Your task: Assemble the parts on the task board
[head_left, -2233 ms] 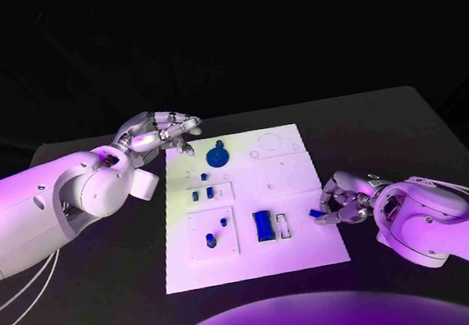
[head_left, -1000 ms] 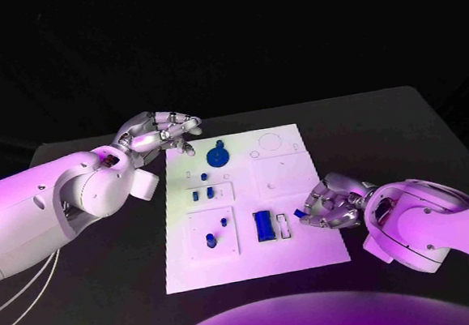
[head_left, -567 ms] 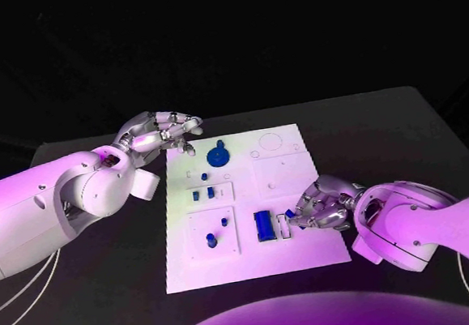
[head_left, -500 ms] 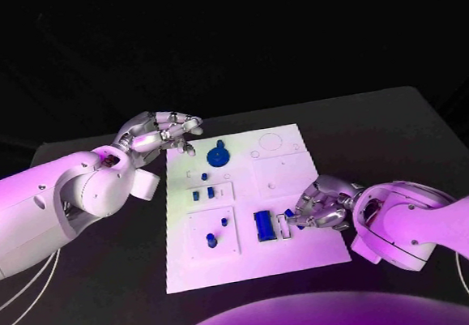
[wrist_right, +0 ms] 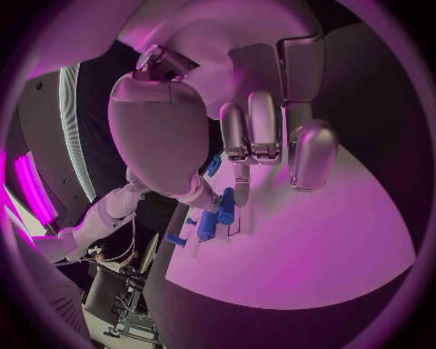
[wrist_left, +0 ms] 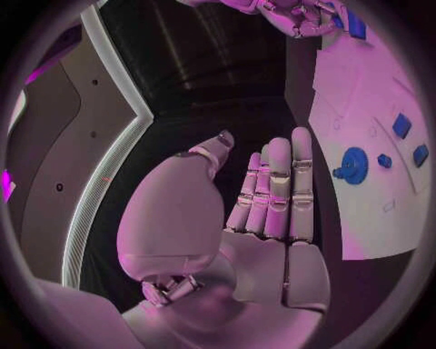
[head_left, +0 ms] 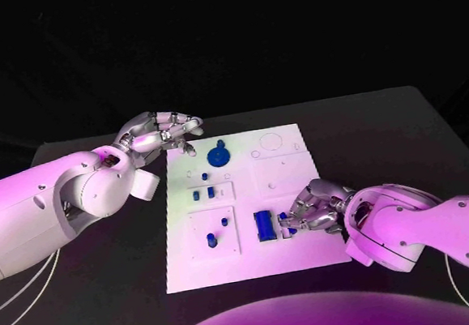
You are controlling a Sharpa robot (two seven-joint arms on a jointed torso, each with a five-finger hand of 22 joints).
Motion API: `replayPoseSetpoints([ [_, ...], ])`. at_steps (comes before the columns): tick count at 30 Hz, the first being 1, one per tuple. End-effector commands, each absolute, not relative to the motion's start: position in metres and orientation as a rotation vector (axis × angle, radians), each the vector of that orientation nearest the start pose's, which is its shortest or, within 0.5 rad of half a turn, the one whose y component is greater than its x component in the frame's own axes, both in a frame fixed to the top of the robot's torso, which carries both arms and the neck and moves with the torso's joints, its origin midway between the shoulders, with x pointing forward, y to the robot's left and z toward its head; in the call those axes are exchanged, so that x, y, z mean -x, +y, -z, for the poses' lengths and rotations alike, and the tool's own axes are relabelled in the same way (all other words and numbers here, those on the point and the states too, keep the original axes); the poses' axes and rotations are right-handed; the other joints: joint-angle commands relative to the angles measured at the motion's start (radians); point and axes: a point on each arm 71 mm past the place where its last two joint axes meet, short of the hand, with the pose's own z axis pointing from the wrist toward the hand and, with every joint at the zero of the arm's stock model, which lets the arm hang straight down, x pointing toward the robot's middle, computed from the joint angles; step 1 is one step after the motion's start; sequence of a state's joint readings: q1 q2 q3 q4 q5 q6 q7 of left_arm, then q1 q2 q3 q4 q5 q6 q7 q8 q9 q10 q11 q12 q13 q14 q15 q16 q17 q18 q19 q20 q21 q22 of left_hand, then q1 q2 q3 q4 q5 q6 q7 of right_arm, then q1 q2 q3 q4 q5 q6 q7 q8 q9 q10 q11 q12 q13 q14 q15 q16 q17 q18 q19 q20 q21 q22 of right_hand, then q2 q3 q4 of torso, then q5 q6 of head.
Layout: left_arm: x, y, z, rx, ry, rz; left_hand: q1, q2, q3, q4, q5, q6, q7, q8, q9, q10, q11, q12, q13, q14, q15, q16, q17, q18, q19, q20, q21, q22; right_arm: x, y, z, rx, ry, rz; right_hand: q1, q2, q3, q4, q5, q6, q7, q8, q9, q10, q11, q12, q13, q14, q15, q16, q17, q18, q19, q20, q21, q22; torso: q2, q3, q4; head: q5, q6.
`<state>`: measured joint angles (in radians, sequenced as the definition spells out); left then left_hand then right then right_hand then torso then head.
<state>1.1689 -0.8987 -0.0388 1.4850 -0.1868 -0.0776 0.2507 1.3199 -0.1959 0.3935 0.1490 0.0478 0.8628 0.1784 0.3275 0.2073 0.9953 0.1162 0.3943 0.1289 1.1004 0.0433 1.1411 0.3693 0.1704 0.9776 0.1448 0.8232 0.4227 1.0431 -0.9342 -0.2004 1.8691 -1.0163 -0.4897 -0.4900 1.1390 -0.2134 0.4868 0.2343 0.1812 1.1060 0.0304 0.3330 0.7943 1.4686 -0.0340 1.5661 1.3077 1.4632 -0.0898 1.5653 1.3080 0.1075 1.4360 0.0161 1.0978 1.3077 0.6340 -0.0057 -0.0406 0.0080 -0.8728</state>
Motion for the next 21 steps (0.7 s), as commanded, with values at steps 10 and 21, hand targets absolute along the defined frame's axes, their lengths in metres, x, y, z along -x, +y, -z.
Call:
replayPoseSetpoints([
  [10, -0.4811, 0.2289, 0.2011, 0.968, 1.723, 1.556, 0.004, 0.008, -0.001, 0.007, 0.003, -0.006, 0.001, 0.007, -0.002, -0.006, 0.0, 0.003, 0.001, -0.005, 0.002, 0.004, -0.001, 0.013, 0.007, 0.0, -0.007, -0.002, -0.3515, -0.1742, 0.2923, -0.509, 2.21, -0.63, -0.006, 0.001, -0.01, -0.003, -0.001, 0.007, -0.003, 0.006, 0.004, 0.102, -0.009, 0.005, 0.263, 0.108, -0.008, 0.006, 0.263, -0.018, 0.003, -0.002, -0.007, 0.056, -0.001, 0.001, -0.0012, 0.002, 0.0],
  [21, -0.4812, 0.2292, 0.2012, 0.968, 1.723, 1.553, 0.006, 0.009, -0.002, 0.008, 0.003, -0.006, 0.001, 0.007, -0.002, -0.007, 0.0, 0.004, 0.001, -0.005, 0.002, 0.004, -0.002, 0.013, 0.008, 0.0, -0.007, -0.002, -0.3533, -0.1753, 0.2945, -0.513, 2.212, -0.617, -0.025, 0.001, -0.032, 0.009, -0.002, 0.008, -0.003, 0.009, 0.011, 0.102, -0.01, 0.005, 0.263, 0.108, -0.01, 0.006, 0.263, -0.017, 0.002, -0.004, -0.011, 0.056, -0.002, -0.0001, 0.0001, 0.0, 0.0],
])
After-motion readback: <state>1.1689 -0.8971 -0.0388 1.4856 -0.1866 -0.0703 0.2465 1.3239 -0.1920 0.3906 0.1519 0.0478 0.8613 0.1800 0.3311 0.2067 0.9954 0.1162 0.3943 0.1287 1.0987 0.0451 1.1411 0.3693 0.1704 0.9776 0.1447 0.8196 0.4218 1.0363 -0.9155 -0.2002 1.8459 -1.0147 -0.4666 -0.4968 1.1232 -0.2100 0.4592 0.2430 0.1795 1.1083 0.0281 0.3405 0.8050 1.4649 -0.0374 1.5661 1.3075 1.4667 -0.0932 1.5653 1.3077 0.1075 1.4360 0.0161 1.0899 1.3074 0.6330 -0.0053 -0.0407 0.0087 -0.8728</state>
